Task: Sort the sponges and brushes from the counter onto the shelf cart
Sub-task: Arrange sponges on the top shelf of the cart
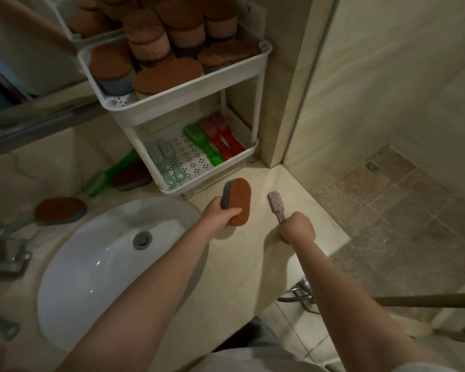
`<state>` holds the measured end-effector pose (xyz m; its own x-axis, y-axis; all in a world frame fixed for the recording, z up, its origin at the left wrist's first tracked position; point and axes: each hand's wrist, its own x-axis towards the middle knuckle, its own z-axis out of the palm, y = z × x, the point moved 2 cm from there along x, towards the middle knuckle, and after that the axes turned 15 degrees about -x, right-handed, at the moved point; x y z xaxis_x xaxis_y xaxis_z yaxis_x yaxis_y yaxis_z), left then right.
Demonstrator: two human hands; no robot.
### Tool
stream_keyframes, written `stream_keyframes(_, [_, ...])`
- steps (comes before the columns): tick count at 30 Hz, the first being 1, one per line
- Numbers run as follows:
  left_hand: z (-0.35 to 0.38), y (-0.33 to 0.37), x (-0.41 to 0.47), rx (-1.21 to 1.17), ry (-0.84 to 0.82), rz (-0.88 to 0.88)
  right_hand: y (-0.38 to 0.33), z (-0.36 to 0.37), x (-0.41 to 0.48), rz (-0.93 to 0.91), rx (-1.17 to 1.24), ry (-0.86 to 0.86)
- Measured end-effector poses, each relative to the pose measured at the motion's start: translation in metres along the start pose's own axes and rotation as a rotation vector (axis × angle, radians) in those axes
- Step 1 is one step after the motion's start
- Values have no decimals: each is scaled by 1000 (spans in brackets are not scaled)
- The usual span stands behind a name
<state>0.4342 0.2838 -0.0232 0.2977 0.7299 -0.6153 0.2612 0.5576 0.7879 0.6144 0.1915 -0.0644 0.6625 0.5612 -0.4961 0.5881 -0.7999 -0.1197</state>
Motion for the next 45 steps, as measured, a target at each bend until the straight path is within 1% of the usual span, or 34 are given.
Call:
stream_keyframes(4, [-11,-2,-2,-23,45,26,-2,-6,1,-53,23,-83])
stream_keyframes(6, [-16,-1,-3,-38,65,43,-7,-9,1,-126,40,-106])
stream_keyframes(7, [-18,0,-4,-58,74,57,-12,-10,0,-171,88,-103])
stream_keyframes(10, [-26,7,-9,-140,101,104,-34,-18,-9,-272,375,-43])
stream_keyframes(12, [-34,11,-11,-214,142,134,-56,-29,-14,-336,519,-5])
stream_keyframes(15, [-50,17,-18,-301,171,182,-93,-46,-15,-429,621,1])
stream_keyframes(17, [-64,18,-25,-356,173,190,-121,-55,-13,-490,627,-14])
stream_keyframes(21, [-98,12,-43,-417,206,169,-182,-59,-7,-590,569,-24])
stream_keyframes(24, [-123,4,-57,-458,271,176,-219,-60,-8,-645,451,2])
stream_keyframes(29, [-155,-4,-67,-461,416,169,-256,-56,11,-588,191,-22])
stream_keyframes(31, [-163,-7,-65,-469,459,155,-266,-54,16,-597,85,-46])
stream_keyframes(33, [-168,-9,-61,-462,476,141,-272,-56,16,-613,-44,4])
stream_keyframes(37, [-167,-11,-56,-465,464,130,-275,-54,18,-680,-200,54])
stream_keyframes(40, [-164,-12,-56,-474,452,124,-276,-46,19,-731,-261,71])
stream_keyframes(45, [-165,-13,-56,-493,438,134,-279,-37,18,-799,-277,119])
